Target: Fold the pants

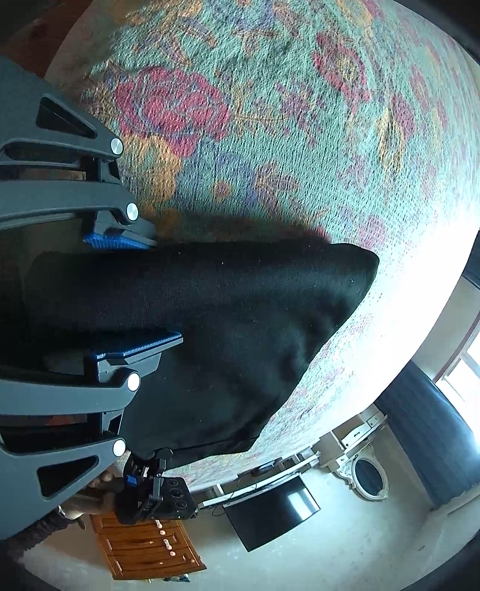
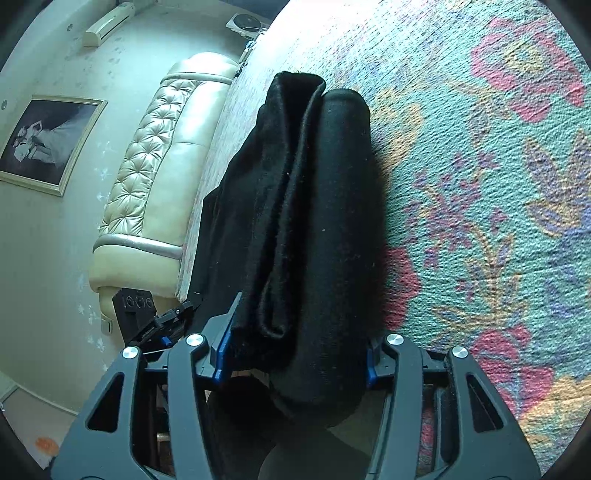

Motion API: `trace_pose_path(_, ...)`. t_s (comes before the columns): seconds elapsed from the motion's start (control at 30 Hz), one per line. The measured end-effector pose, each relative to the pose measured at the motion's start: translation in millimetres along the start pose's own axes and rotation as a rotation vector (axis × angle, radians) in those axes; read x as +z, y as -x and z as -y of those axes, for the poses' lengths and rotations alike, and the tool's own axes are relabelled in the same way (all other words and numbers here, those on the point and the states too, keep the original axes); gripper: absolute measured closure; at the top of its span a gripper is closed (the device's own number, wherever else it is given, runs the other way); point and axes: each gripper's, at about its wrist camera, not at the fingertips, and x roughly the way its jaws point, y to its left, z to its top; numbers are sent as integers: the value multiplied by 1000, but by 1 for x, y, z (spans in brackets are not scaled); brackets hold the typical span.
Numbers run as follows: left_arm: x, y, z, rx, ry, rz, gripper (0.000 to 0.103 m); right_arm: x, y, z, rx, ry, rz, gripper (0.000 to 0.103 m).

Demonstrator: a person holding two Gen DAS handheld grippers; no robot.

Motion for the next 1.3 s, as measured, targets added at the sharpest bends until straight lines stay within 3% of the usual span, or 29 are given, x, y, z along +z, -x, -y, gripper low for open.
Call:
trace_pose_path(0.1,5,9,-9,-38,23,25,52,8,7,-2,-13,19,14,42)
trace_pose_path(0.2,19,10,-16,-54,26,66,52,25,10,3,-6,1,43,36)
trace_pose_path(0.4,68,-25,-18,-48,13,69,52,70,-2,14,29,-46,144,28)
trace_pose_path(0.53,98,-58,-18,-19,-4,40,51,103,-25,14,26,-40,110,26)
trace_pose_path(0.6,106,-75,-24,-45,18,3,38,113,-35,11,27,-26,86,24)
trace_pose_path(0.67,110,-84,-28,-78,28,-18,38,116,-46,4,24,15,41,24)
trace_pose_path(0.7,111,-85,-29,-83,18,-14,42,115,-51,-1,3,47,21,35)
trace_pose_path(0.73,110,-84,-26,-71,-12,-9,50,114,-56,-4,-18,67,1,60)
trace_pose_path(0.8,108,-86,-19,-10,-71,-4,61,111,-59,-3,-13,70,9,67)
trace_pose_path(0.9,108,-86,-8,43,-112,20,68,110,-55,-7,-10,97,44,72)
trace_pose_path(1.0,117,-87,-6,52,-98,31,72,113,-51,-12,-21,130,73,74)
trace_pose_path(1.3,155,-99,-1,108,-158,66,73,152,-64,-13,-3,123,120,75)
